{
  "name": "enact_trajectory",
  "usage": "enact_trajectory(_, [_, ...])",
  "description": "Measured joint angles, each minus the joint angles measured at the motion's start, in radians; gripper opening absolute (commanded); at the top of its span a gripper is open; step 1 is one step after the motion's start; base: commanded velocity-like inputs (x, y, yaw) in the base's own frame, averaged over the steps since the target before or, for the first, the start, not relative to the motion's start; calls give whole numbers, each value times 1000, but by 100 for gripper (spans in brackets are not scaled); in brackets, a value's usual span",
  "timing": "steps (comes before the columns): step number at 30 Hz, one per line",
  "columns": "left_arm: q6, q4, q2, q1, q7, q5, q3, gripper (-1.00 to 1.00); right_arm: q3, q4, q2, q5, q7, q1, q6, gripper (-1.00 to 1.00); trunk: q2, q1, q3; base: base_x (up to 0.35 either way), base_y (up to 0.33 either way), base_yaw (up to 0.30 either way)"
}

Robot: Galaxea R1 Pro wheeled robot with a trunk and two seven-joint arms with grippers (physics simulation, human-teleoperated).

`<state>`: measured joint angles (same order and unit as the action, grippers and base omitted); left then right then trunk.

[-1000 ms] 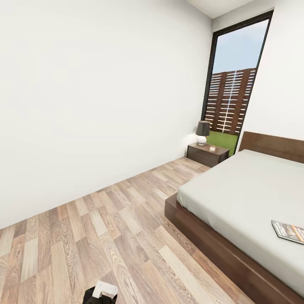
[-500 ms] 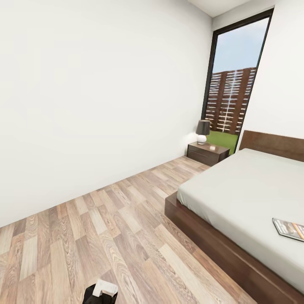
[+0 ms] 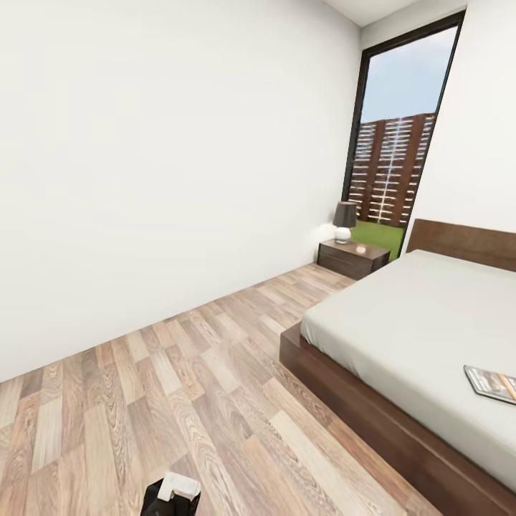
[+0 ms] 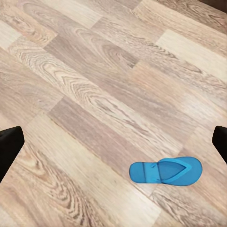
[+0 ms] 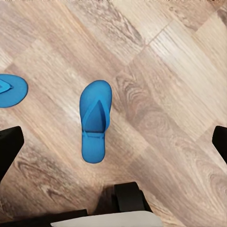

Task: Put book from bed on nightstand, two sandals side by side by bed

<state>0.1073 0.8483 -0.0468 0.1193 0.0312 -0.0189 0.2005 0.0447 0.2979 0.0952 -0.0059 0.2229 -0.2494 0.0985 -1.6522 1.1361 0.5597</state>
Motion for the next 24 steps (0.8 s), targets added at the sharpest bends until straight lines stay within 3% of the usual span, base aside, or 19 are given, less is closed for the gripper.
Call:
enact_trajectory(5, [12, 30, 0, 0, 0, 2, -1, 100, 0, -2, 0, -1, 1, -19, 4, 100, -35, 19, 16, 0, 0, 0])
enact_trajectory(10, [75, 105, -1, 0, 0, 4, -3, 100, 0, -4, 0, -1, 1, -35, 6, 100, -70, 38, 31, 0, 0, 0])
enact_trajectory(13, [150, 180, -2, 0, 0, 4, -11, 100, 0, -6, 0, -1, 1, -41, 6, 100, -91, 50, 41, 0, 0, 0])
enact_trajectory(19, [327, 382, -1, 0, 0, 4, -74, 100, 0, -9, -1, -1, 0, -45, 7, 100, -133, 73, 60, 0, 0, 0])
enact_trajectory(20, [329, 383, -1, 0, 0, 4, -74, 100, 0, -9, -1, -1, 0, -45, 7, 100, -140, 77, 63, 0, 0, 0])
enact_trajectory(24, [495, 534, 0, 2, 0, 4, -97, 100, 1, -9, 0, -1, 0, -46, 7, 100, -168, 92, 75, 0, 0, 0])
